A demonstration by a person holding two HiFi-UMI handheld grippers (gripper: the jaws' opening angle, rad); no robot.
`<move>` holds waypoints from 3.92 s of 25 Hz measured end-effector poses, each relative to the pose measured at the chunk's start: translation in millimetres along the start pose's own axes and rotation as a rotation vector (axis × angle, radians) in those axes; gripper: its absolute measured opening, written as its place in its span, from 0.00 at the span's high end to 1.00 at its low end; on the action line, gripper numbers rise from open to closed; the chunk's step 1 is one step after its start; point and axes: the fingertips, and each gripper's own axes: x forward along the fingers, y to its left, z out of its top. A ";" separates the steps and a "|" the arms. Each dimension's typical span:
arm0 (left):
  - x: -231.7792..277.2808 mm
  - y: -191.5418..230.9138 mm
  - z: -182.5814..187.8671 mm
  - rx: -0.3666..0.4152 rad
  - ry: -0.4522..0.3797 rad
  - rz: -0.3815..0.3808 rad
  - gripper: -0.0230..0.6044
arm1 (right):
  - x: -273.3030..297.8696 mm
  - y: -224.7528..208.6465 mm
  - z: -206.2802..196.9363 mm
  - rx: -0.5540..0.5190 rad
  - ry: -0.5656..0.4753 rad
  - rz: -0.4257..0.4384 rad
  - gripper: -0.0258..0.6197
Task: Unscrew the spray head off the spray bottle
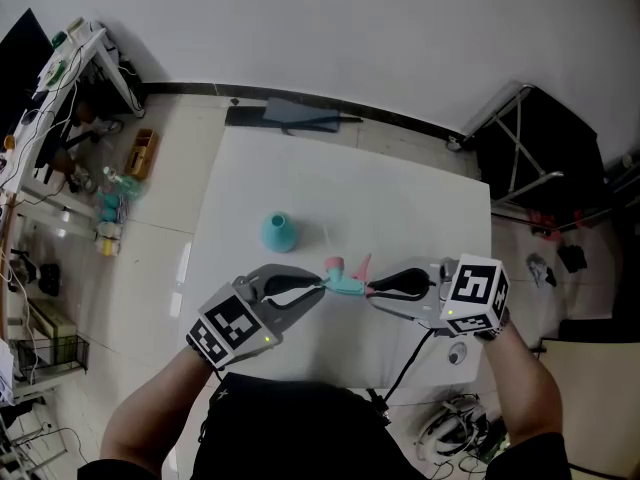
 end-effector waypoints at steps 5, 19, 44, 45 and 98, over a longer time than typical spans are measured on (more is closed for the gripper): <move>-4.7 -1.5 2.0 -0.036 -0.015 -0.026 0.89 | -0.2 0.7 2.6 0.001 0.004 -0.002 0.89; -10.9 -8.9 12.3 -0.228 -0.105 -0.124 0.92 | -7.8 -3.9 17.2 0.029 -0.051 -0.045 0.87; -4.3 -3.7 20.9 -0.462 -0.142 -0.277 0.92 | 50.6 -4.0 17.0 -1.167 0.636 -0.594 0.56; -3.5 -4.7 20.0 -0.461 -0.136 -0.280 0.92 | 52.2 -6.9 13.1 -1.174 0.665 -0.597 0.56; -36.2 96.1 -51.8 0.176 0.162 0.442 0.28 | 15.6 -21.3 51.2 -0.301 0.153 -0.563 0.78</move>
